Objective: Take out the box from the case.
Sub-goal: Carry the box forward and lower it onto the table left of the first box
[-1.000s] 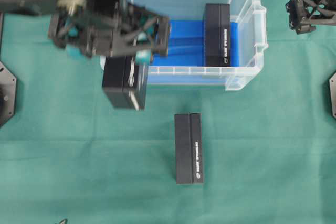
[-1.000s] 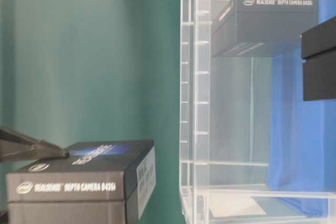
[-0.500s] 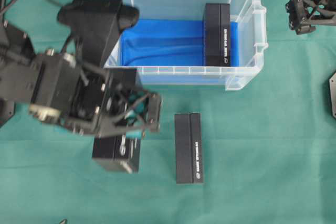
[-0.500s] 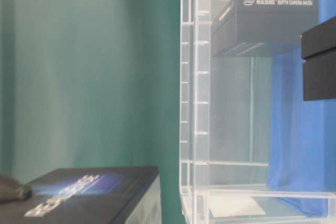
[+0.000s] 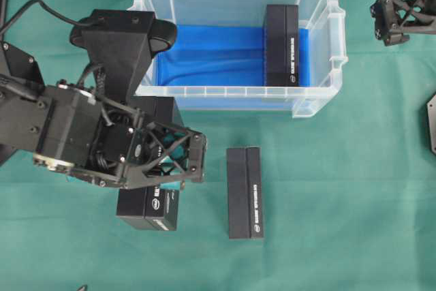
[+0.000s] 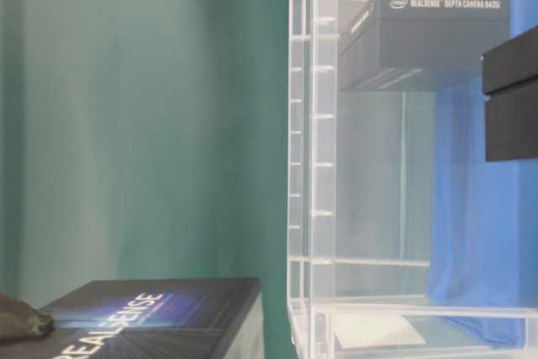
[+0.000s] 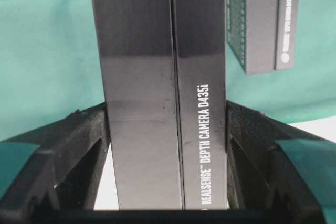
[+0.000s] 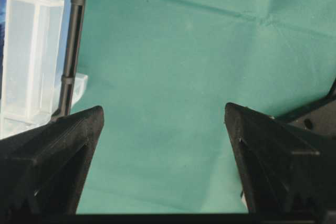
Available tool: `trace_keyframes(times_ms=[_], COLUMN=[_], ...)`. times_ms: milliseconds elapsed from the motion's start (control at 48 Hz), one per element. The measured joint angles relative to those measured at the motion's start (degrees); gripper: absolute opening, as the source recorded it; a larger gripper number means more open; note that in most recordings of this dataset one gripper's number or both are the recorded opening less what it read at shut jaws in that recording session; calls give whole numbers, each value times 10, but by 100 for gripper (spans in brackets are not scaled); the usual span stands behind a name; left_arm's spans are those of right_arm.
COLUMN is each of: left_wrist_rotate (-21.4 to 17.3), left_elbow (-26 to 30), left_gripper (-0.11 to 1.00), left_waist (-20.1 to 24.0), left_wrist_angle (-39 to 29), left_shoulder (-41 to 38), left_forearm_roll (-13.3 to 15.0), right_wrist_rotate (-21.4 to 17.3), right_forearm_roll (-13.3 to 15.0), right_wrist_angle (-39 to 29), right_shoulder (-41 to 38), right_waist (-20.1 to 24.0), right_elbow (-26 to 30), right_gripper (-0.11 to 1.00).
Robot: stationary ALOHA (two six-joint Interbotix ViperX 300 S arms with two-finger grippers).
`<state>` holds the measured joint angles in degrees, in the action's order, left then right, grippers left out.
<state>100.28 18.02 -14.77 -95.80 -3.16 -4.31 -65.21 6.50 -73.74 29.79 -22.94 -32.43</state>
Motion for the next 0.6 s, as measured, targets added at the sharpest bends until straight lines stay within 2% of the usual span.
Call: trace_keyframes(times_ms=[250, 396, 604], left_wrist_rotate=[3, 8, 46], left_elbow=[-39, -85, -172], left_gripper=[61, 61, 61], left_waist=[-4, -11, -22], left_wrist_angle=[6, 43, 112], left_shoulder=[0, 0, 4], left_forearm_roll=[-4, -11, -15], right_wrist_rotate=[0, 0, 0], right_forearm_roll=[0, 0, 0], right_wrist_angle=[0, 0, 0], right_shoulder=[-1, -1, -1], right_waist=[0, 0, 0], right_elbow=[0, 0, 0], right_gripper=[90, 90, 90])
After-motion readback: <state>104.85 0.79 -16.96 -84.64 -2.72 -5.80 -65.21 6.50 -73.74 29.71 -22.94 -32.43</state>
